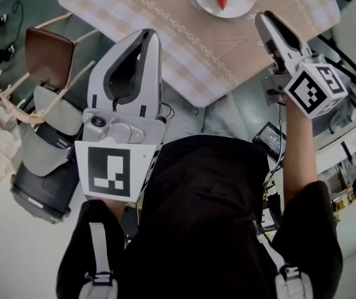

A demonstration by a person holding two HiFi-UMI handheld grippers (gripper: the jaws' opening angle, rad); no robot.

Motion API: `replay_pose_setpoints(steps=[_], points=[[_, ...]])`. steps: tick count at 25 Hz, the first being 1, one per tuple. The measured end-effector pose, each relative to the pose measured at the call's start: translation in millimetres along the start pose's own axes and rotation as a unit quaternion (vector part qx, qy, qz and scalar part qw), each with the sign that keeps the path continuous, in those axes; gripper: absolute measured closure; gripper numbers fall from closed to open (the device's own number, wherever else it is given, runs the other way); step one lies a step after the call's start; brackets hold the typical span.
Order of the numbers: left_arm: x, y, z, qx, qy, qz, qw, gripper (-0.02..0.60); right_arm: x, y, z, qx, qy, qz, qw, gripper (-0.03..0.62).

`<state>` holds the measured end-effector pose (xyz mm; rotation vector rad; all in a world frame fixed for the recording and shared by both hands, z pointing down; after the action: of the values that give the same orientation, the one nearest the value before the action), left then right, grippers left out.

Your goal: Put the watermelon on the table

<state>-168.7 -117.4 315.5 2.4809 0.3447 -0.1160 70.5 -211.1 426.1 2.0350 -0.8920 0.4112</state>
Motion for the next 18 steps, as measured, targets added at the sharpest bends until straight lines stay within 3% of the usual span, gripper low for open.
replay_pose_setpoints(steps=[5, 18], points=[[-6, 8, -5, -0.011, -0.007, 0.0, 0.9999, 0.571, 24, 14, -17, -0.018, 0.018, -0.028, 0.999, 0.48], [-12, 30, -14, -0.024, -0.004, -0.007, 0.9997, 0.571, 56, 41, -25, -0.03, 0.037, -0.044, 0.998, 0.465]])
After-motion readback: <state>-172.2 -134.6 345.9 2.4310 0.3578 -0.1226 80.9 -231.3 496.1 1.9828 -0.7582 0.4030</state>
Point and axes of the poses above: the fingertips, and each gripper's own axes: y forward along the fingers, x to its right, z out of its top, the point moved 7 cm from there along -y, backward along the fingers, and after that the axes turned 5 degrees about -x, right-handed, at the moved point
